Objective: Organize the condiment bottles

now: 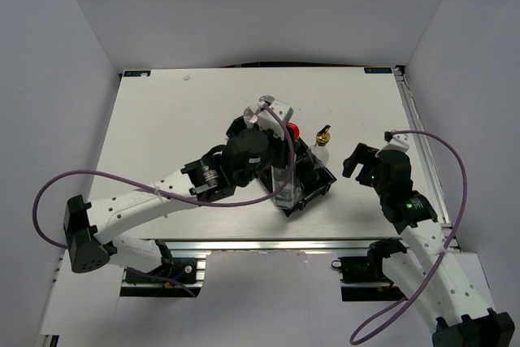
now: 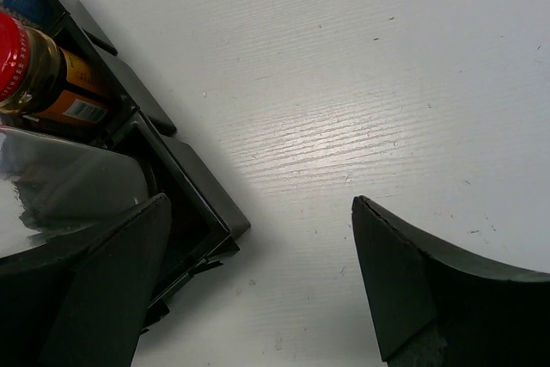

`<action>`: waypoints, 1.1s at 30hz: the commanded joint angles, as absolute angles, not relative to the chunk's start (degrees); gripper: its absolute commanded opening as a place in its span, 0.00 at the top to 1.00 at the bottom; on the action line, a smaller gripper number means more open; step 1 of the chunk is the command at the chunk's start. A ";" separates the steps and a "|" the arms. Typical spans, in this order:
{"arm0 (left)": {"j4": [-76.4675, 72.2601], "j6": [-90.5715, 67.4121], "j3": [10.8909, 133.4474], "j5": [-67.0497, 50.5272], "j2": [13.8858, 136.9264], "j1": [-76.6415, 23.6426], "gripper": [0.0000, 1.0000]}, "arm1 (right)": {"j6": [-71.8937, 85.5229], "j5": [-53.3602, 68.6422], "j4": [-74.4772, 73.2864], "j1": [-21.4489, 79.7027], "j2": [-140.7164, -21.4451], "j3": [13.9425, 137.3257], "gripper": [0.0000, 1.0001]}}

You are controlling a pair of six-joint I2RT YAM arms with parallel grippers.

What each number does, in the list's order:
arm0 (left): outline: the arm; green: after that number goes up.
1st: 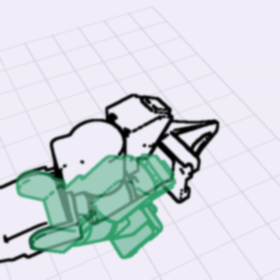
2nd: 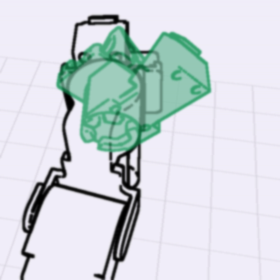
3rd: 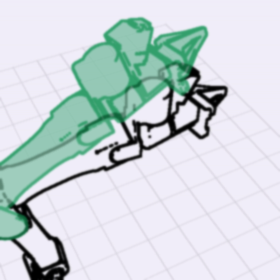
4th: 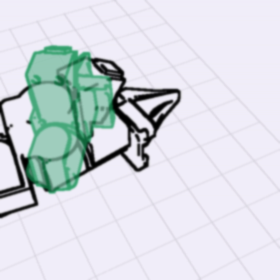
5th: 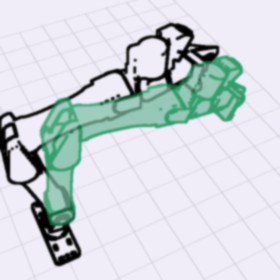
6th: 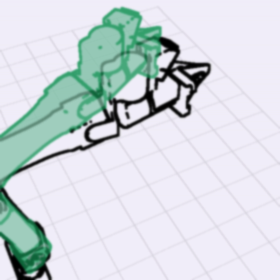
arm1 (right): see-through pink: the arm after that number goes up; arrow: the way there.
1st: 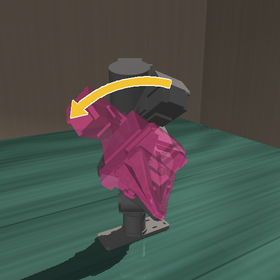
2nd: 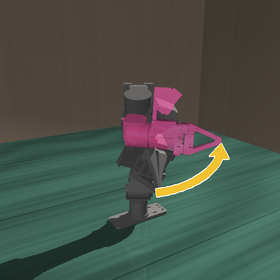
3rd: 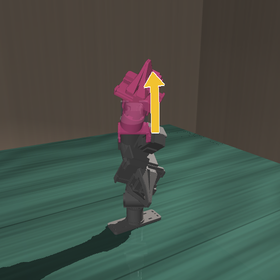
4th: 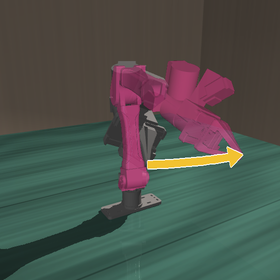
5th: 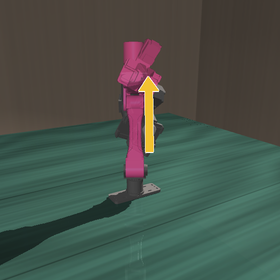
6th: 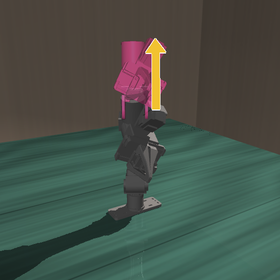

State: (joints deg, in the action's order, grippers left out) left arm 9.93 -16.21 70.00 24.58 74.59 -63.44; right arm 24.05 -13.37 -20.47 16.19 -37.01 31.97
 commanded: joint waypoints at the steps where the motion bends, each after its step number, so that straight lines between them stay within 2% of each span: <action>1: 1.51 -13.89 72.25 23.21 73.65 -65.12 1.00 | 24.52 -13.62 -19.60 16.08 -35.86 31.38 0.11; 15: -8.43 -5.73 67.15 21.01 75.23 -65.65 1.00 | 24.26 -12.83 -19.25 16.08 -34.37 31.11 0.11; 33: -12.74 -2.81 65.13 22.94 78.84 -65.65 1.00 | 24.08 -11.43 -18.90 16.00 -34.28 30.94 0.11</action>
State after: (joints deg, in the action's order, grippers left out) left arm -5.41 -3.46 65.04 22.06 80.38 -65.58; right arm 24.01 -11.81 -20.45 16.19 -34.81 31.05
